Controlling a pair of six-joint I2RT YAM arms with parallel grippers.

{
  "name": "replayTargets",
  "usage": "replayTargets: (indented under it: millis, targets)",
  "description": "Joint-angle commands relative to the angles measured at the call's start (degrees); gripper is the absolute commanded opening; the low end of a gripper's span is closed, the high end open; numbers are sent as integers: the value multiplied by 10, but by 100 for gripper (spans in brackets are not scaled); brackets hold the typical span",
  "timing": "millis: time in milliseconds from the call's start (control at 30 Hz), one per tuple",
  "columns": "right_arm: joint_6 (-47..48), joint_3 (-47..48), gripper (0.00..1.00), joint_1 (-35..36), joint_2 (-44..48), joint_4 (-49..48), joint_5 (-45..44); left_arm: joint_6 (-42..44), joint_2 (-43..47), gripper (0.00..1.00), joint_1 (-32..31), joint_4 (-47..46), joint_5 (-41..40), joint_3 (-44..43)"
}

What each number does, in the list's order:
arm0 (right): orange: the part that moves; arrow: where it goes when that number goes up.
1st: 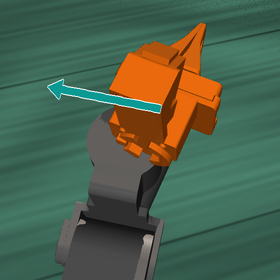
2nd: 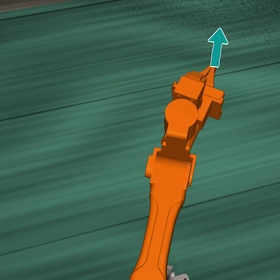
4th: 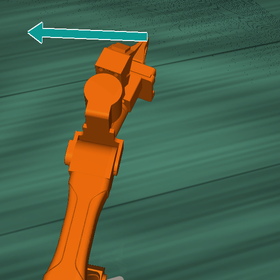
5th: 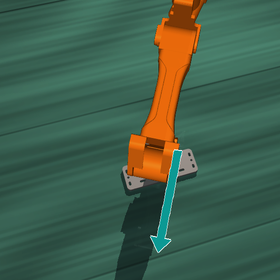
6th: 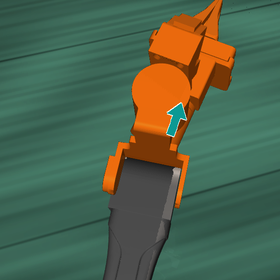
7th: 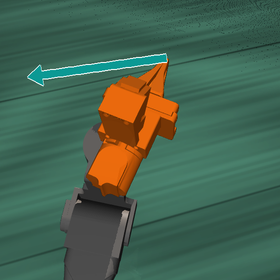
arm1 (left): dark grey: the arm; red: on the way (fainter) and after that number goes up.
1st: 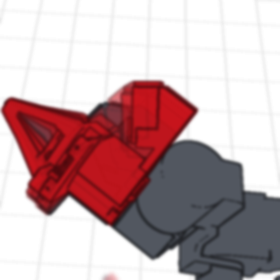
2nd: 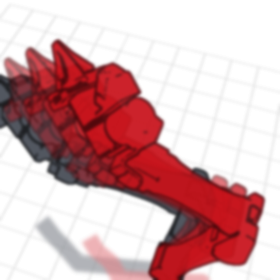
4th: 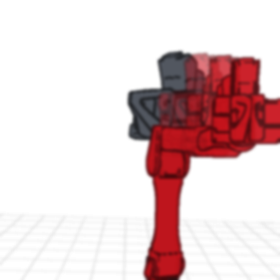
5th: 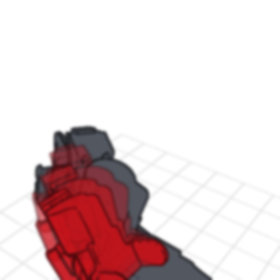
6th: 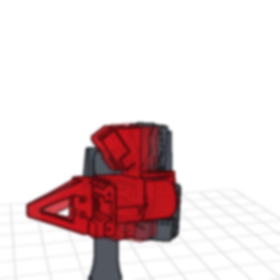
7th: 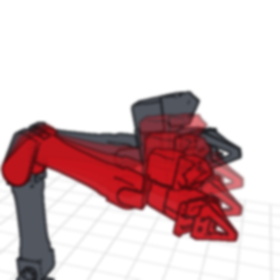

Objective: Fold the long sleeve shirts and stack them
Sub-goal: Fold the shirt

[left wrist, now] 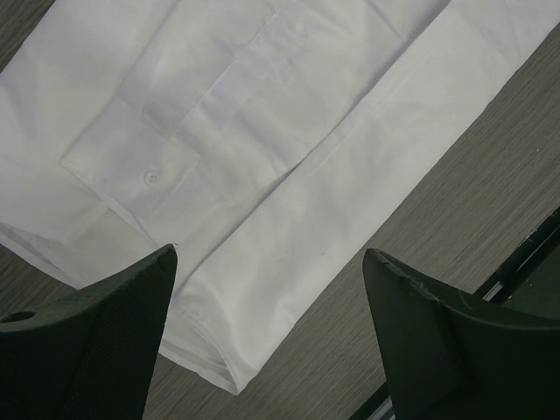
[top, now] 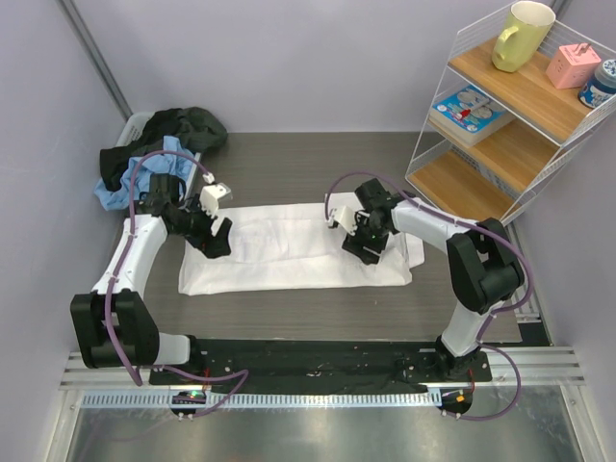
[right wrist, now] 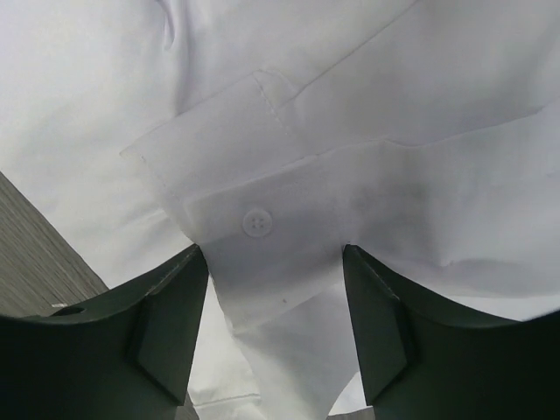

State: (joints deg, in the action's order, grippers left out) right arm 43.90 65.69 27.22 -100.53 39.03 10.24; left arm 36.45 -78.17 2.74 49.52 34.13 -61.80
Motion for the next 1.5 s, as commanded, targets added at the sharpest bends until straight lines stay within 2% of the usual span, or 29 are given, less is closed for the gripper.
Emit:
replayTargets:
  millis: [0, 33, 133, 167, 233, 267, 333, 367, 500, 600, 633, 733, 800, 867, 1067, 1167, 1367, 1467]
  targets:
    - [-1, 54, 64, 2, 22, 14, 8, 8, 9, 87, -1, 8, 9, -17]
    - [-2, 58, 56, 3, 24, 15, 7, 8, 9, 87, -2, 8, 9, -15]
    - [-3, 72, 44, 3, 24, 23, 7, 9, 7, 87, -2, 7, 9, -16]
    - [-3, 74, 35, 3, 22, 26, 6, 6, 7, 87, -1, 8, 10, -17]
    - [-3, 83, 28, 3, 17, 31, 5, 7, 6, 87, -3, 8, 11, -19]
    - [-2, 87, 19, 3, 16, 37, 6, 7, 7, 87, -2, 7, 11, -19]
    - [-4, 97, 13, 2, 16, 40, 11, 0, 8, 87, -2, -2, 11, -19]
    - [-7, 103, 2, 0, 15, 46, 14, -4, 8, 86, -2, -5, 11, -20]
    - [-55, 186, 1, -20, 8, 87, 71, -61, 18, 86, -2, -28, 20, -26]
    - [-142, 249, 1, -29, 2, 110, 127, -120, 28, 86, -1, -53, 51, -34]
    - [-191, 257, 1, -28, 4, 109, 143, -180, 28, 86, -3, -65, 59, -35]
    - [-273, 259, 1, -25, 11, 81, 200, -265, 35, 87, -15, -105, 63, -36]
    - [-338, 248, 1, -21, 11, 52, 217, -312, 46, 93, -20, -151, 70, -24]
    - [-395, 234, 1, -10, 10, 22, 218, -377, 53, 96, -22, -190, 72, -11]
    - [-521, 177, 1, 33, 14, -84, 207, -496, 74, 96, -22, -251, 62, 23]
    - [-590, 137, 1, 61, 24, -180, 197, -531, 82, 95, -22, -281, 59, 62]
    - [-640, 137, 1, 113, -33, -243, 141, -574, 78, 95, -22, -318, 32, 107]
    - [-696, 124, 1, 126, -55, -311, 126, -594, 78, 95, -22, -333, 22, 129]
